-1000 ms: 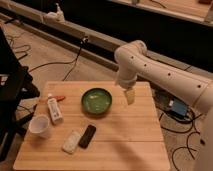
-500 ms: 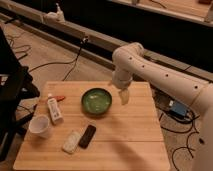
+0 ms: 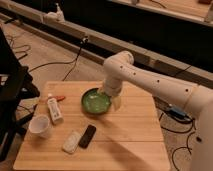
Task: Place the eraser in the ceramic cup
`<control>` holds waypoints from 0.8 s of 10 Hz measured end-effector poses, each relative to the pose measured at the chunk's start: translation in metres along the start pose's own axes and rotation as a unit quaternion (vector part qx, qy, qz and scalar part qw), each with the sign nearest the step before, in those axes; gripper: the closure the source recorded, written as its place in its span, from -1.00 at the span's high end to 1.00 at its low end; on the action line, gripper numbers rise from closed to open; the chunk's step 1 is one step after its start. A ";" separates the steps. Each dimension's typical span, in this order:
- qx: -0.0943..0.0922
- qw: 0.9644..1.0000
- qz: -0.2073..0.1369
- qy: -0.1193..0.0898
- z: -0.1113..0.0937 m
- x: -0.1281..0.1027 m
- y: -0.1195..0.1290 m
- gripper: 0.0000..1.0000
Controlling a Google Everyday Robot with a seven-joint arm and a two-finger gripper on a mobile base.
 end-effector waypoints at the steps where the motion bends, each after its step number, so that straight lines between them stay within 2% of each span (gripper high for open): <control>1: -0.005 0.999 -0.048 -0.012 0.005 -0.021 0.001 0.60; 2: -0.008 0.997 -0.073 -0.018 0.008 -0.033 0.002 0.60; 6: -0.013 0.997 -0.079 -0.024 0.010 -0.035 0.004 0.60; 7: -0.025 0.995 -0.092 -0.033 0.021 -0.041 0.007 0.60; 8: -0.039 0.992 -0.113 -0.046 0.036 -0.053 0.008 0.60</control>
